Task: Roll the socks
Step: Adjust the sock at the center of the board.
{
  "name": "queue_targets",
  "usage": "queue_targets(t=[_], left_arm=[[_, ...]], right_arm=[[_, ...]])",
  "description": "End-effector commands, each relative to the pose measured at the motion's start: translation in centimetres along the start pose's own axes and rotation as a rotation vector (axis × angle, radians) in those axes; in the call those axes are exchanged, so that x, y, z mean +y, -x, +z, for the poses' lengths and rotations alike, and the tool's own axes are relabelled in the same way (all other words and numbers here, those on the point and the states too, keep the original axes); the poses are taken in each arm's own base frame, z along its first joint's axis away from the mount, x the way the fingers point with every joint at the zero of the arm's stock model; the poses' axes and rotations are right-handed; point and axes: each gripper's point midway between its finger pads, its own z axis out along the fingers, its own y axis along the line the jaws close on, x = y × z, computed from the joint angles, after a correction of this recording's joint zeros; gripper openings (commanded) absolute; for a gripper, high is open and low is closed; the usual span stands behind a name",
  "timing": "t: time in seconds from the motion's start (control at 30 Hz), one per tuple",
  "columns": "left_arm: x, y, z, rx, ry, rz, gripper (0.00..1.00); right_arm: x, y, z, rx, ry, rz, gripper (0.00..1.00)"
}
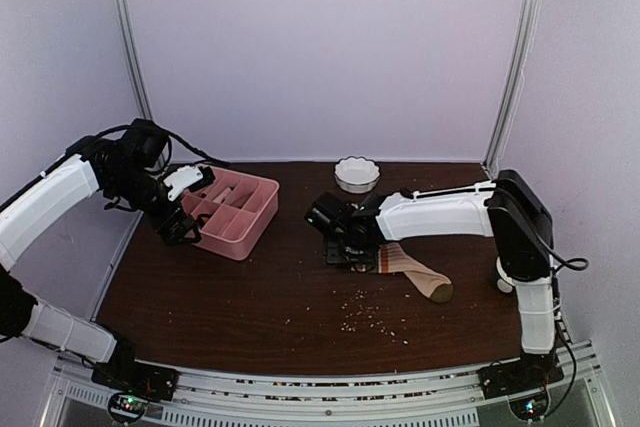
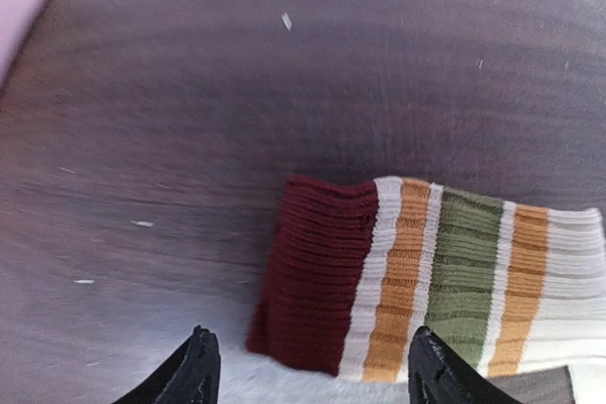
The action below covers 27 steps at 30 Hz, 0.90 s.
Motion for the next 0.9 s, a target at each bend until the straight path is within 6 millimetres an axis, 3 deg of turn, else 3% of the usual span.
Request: queue_targets(t=[0.0, 0.23, 0.47, 0.57, 0.7, 0.87], left_arm=[[0.5, 0.8, -0.8, -0.029, 0.013, 0.01, 0.98], [0.9, 0.8, -0.7, -0.02, 0.029, 0.013, 0.98], [0.7, 0.6, -0.3, -0.009, 0.017, 0.013, 0.98], [0.6, 0.4, -0.1, 0.002, 0.009, 0.01, 0.98], [0.4, 0.2, 0.0, 0.007, 0.001, 0.012, 0.98], [0.3, 0.0, -0.1, 0.009, 0.003, 0.019, 0.98]], right_arm=[[-1.8, -1.0, 1.6, 0.04, -0.126, -0.066, 0.67], [-2.6, -3.1, 3.7, 0.075, -0.139, -0.062, 0.61], [-2.4, -4.4, 4.2, 0.103, -0.081, -0.074, 0.12], [-2.2, -3.4, 2.8, 0.079, -0.052, -0.101, 0.0], [-1.7, 0.1, -1.4, 0.011, 0.025, -0.155, 0.0], [-0.4, 4.6, -7.7, -0.038, 0.249, -0.166, 0.0]])
